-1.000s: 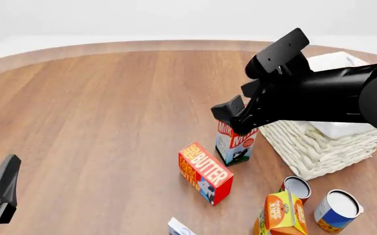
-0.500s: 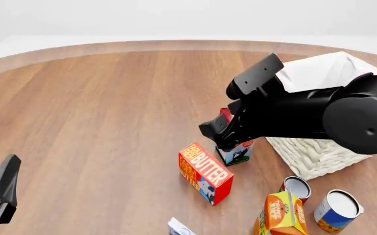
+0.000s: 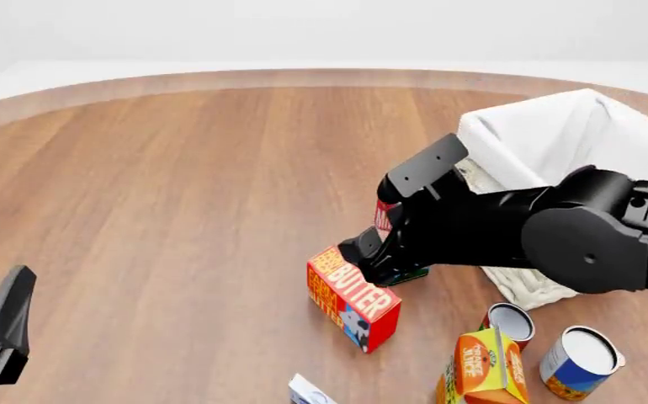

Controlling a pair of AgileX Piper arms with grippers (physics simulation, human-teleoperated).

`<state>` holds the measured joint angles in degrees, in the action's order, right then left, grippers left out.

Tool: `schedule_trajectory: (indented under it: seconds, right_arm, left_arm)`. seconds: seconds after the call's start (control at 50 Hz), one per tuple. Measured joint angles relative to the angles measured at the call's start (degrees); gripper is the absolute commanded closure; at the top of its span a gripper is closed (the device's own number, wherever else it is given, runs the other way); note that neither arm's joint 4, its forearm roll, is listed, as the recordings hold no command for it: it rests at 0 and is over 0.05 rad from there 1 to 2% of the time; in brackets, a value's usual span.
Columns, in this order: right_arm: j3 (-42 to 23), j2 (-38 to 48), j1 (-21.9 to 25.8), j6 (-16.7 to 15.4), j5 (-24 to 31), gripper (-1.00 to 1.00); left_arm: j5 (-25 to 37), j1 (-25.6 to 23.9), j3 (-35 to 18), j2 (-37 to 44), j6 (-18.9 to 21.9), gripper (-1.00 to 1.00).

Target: Pick up the cream cheese box and the butter, and put them in the basket.

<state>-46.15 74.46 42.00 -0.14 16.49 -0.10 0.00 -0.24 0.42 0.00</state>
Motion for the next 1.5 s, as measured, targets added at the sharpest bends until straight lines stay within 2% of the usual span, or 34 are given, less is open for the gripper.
schedule_trajectory:
  seconds: [0.32, 1.0, 1.5]
  right_arm:
    - [2.4, 1.1, -0.4, 0.6, -1.6, -1.00]
    - [5.2, 4.6, -1.3, -0.1, -3.4, -1.00]
    - [7.3, 8.0, -0.5, 1.7, -6.4, -1.00]
  left_arm:
    - [0.0, 0.0, 0.0, 0.0, 0.0, -1.00]
    - [0.0, 0.0, 0.0, 0.0, 0.0, -1.00]
    - [0.0, 0.0, 0.0, 0.0, 0.0, -1.00]
